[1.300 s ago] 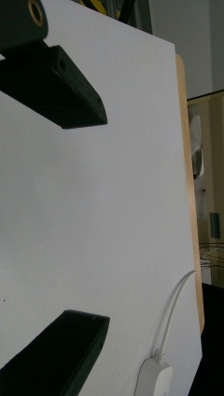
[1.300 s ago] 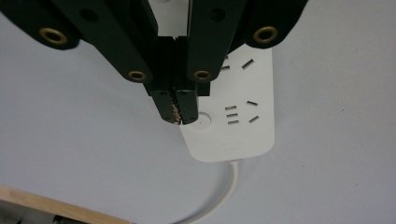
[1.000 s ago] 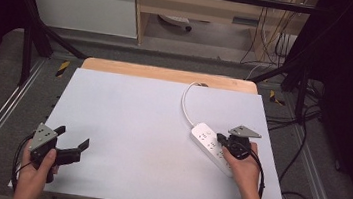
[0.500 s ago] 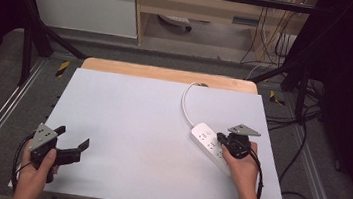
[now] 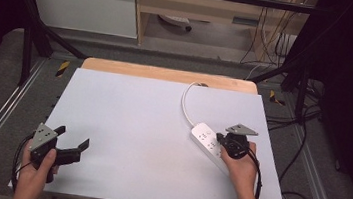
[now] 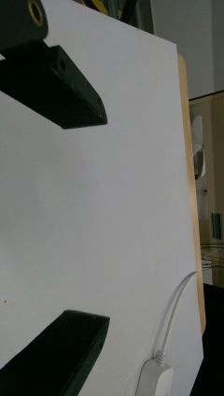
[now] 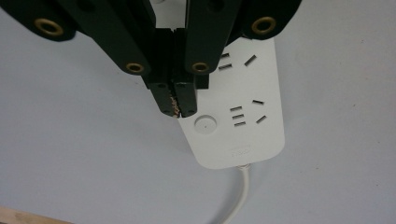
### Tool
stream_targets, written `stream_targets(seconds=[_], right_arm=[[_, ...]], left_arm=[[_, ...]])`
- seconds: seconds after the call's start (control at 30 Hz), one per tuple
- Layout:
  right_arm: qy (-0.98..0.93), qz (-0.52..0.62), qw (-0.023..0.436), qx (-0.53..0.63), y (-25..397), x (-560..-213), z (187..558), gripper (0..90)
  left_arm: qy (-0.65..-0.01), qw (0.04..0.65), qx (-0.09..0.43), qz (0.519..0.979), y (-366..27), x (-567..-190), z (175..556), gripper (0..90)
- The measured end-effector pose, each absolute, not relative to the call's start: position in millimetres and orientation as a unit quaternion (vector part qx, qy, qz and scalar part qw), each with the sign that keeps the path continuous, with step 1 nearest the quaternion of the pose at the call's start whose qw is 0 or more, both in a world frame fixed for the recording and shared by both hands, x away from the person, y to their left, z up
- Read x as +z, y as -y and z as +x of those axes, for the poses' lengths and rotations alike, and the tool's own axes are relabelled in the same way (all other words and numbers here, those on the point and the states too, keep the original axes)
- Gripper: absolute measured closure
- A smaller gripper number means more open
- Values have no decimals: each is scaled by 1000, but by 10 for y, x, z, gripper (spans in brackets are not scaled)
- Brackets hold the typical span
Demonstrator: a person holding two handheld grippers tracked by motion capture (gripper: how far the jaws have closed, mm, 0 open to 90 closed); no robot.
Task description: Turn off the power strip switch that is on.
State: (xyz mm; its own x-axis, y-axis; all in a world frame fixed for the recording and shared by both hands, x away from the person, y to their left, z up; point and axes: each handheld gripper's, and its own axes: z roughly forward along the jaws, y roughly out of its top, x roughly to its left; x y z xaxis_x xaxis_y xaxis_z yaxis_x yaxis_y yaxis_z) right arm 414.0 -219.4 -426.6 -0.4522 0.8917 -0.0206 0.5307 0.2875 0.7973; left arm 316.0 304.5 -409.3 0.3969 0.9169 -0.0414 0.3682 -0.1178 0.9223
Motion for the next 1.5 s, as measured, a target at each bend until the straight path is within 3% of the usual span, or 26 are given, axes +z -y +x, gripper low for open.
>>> stream_targets(seconds=[1.5], right_arm=[[-768, 476, 235, 360, 2155, -4284, 4141, 900]], left_arm=[[-466, 473, 291, 688, -3042, -4091, 3158, 44]])
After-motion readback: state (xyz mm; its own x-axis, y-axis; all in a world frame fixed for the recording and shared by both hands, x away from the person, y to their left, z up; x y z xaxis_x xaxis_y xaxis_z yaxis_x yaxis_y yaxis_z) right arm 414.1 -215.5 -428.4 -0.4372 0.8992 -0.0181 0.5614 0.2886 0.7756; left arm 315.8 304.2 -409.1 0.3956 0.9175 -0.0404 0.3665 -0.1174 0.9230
